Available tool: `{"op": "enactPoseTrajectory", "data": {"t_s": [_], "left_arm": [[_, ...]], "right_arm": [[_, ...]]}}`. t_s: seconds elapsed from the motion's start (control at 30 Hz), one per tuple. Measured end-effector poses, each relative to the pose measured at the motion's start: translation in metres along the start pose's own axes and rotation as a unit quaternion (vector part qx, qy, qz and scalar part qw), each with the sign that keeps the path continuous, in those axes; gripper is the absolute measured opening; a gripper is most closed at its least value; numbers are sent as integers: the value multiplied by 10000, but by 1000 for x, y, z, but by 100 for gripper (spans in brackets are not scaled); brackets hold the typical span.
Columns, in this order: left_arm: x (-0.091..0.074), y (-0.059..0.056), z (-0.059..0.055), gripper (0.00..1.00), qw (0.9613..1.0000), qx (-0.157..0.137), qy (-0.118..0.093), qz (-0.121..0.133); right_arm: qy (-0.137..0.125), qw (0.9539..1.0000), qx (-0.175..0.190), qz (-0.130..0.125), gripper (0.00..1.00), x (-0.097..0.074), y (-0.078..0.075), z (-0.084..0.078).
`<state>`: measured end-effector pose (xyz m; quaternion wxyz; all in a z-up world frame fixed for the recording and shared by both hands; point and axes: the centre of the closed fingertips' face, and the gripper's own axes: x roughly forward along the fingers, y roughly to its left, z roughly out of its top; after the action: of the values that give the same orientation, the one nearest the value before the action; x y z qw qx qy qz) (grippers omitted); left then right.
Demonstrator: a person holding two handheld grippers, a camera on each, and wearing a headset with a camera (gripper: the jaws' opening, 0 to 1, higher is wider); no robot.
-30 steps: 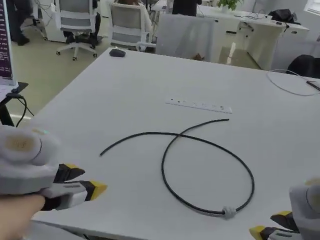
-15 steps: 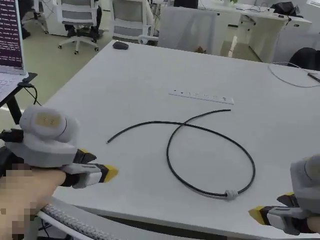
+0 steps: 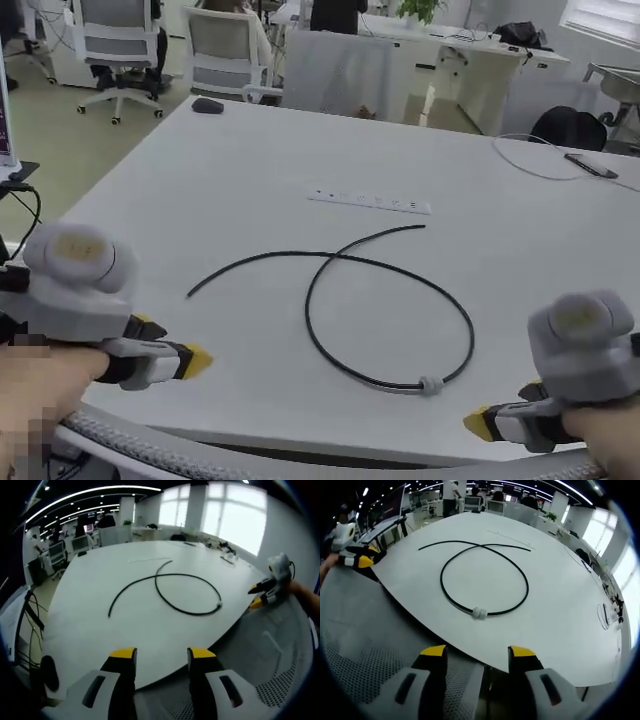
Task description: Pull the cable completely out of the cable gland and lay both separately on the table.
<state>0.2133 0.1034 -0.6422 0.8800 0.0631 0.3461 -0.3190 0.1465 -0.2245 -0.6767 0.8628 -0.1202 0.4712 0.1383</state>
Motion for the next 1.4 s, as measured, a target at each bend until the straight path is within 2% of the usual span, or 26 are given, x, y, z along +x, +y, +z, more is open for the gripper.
{"op": "enactPoseTrajectory", "data": {"t_s": [0.1,0.2,0.33,0.47,0.53,0.6,0.7,0.77,0.83,0.97,1.07,1.2,1.33,1.37,1.4], "left_arm": [[-1,0,4,41,9999,-51,-125,3],[0,0,1,39,10000,-15,-38,8],[-1,0,2,39,10000,-33,-63,9],[-1,-2,5,37,9999,-50,-153,-6],[0,-3,7,35,9999,9,-161,27],[2,-4,3,35,10000,42,-38,1],[2,-5,5,35,9999,92,-101,-28],[3,-6,3,35,9999,91,-51,-53],[3,-7,2,35,9999,116,-16,-66],[2,-10,7,34,9997,112,-156,-129],[2,-10,12,34,9994,190,-261,-126],[3,-12,10,34,9993,244,-207,-177],[4,-13,7,34,9994,256,-127,-197],[4,-13,6,33,9994,257,-110,-207],[3,-13,6,30,9994,248,-119,-203]], "right_arm": [[-22,10000,43,-12,51,0,-1,0],[-20,10000,82,-3,51,0,-1,0],[4,9999,149,20,51,1,-1,-2],[-161,9996,197,-81,49,-1,-6,3],[-266,9993,91,-237,47,-3,-13,7],[-391,9988,128,-247,45,-4,-13,11],[-397,9986,109,-321,43,-4,-16,12],[-497,9980,200,-343,43,-6,-18,14],[-441,9982,218,-338,43,-5,-18,11],[-372,9985,259,-314,44,-4,-17,8],[-513,9975,323,-351,43,-6,-20,12],[-596,9969,386,-341,43,-7,-18,13],[-610,9966,509,-221,42,-7,-14,12],[-674,9960,579,-93,42,-7,-10,13],[-816,9930,837,179,41,-7,-1,16]]}}
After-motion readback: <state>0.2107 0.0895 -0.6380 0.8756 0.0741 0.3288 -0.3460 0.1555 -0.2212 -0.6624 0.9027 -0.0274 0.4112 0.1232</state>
